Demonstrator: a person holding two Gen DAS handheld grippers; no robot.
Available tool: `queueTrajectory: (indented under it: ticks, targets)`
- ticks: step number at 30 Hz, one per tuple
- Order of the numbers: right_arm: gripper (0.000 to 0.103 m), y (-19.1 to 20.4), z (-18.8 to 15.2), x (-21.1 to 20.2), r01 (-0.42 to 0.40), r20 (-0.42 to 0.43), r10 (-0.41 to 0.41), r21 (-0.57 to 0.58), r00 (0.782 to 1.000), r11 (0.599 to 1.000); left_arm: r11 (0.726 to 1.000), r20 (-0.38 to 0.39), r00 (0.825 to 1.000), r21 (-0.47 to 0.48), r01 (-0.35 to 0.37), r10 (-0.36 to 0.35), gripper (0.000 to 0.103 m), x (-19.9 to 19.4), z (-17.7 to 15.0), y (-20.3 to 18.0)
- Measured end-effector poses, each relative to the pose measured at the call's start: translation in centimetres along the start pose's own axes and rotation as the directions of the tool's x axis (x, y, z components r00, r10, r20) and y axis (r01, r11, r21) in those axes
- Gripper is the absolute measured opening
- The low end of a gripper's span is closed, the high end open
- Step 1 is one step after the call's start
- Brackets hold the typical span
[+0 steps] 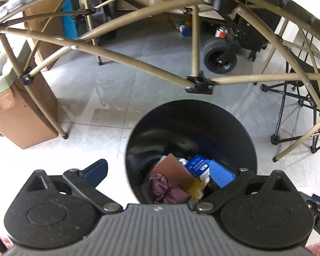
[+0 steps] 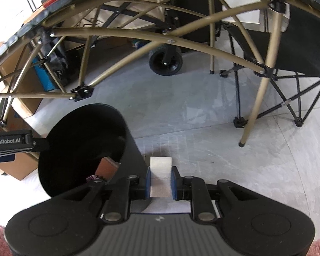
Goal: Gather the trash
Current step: 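Withdraw the left gripper while the right gripper moves over the bin and opens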
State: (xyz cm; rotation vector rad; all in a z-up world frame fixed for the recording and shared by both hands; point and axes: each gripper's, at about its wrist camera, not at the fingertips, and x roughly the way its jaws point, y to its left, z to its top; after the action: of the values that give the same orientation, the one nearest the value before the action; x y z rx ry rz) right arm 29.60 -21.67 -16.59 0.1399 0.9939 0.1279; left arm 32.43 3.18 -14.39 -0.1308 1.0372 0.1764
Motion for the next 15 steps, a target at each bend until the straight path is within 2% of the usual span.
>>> queueTrajectory:
  ticks: [15]
  targets:
    - [0.018, 8.3, 0.8, 1.3, -0.040, -0.019, 0.037, -0.139, 0.999, 0.990, 0.995, 0.011, 1.000, -0.095, -0.016, 0.017, 0.103, -1.1, -0.9, 8.3]
